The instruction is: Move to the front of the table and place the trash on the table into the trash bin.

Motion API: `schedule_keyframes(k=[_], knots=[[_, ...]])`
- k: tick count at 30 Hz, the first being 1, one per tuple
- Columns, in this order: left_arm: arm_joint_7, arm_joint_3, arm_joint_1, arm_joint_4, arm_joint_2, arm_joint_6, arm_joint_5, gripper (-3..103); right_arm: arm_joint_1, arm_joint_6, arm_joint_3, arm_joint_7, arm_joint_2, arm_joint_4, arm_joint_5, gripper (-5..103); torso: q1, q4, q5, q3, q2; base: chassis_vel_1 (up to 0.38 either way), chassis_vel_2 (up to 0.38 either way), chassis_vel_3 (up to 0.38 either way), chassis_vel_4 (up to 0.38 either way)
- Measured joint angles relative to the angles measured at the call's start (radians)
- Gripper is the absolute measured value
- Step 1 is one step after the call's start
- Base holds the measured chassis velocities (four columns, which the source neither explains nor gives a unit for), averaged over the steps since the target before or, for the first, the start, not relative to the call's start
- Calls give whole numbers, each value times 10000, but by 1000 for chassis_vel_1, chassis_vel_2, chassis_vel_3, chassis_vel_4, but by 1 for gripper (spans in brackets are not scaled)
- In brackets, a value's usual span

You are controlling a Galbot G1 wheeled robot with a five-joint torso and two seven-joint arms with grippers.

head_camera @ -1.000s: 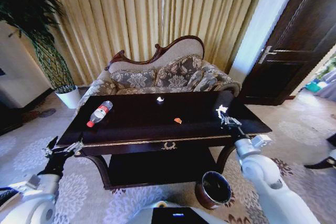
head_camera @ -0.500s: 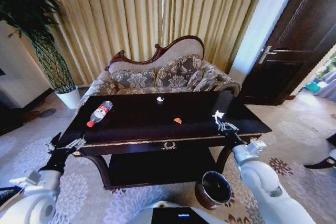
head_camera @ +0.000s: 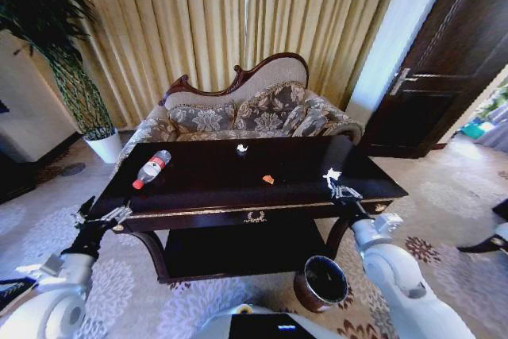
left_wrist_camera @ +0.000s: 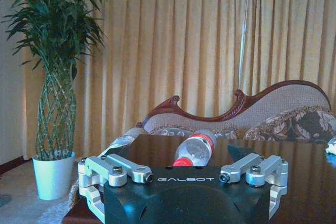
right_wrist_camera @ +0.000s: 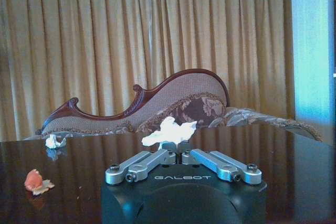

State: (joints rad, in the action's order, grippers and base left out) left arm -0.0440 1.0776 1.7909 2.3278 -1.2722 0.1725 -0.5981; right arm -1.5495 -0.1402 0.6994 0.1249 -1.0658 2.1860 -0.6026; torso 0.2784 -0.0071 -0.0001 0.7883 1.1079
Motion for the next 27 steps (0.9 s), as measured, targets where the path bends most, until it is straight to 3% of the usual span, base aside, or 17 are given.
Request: schedule_keyframes(k=[27], knots=[[19, -25, 61, 3, -97, 14, 59, 100, -18, 68, -43, 41, -121, -267, 170, 1, -2, -1, 0, -1, 2, 114, -108, -110, 107]])
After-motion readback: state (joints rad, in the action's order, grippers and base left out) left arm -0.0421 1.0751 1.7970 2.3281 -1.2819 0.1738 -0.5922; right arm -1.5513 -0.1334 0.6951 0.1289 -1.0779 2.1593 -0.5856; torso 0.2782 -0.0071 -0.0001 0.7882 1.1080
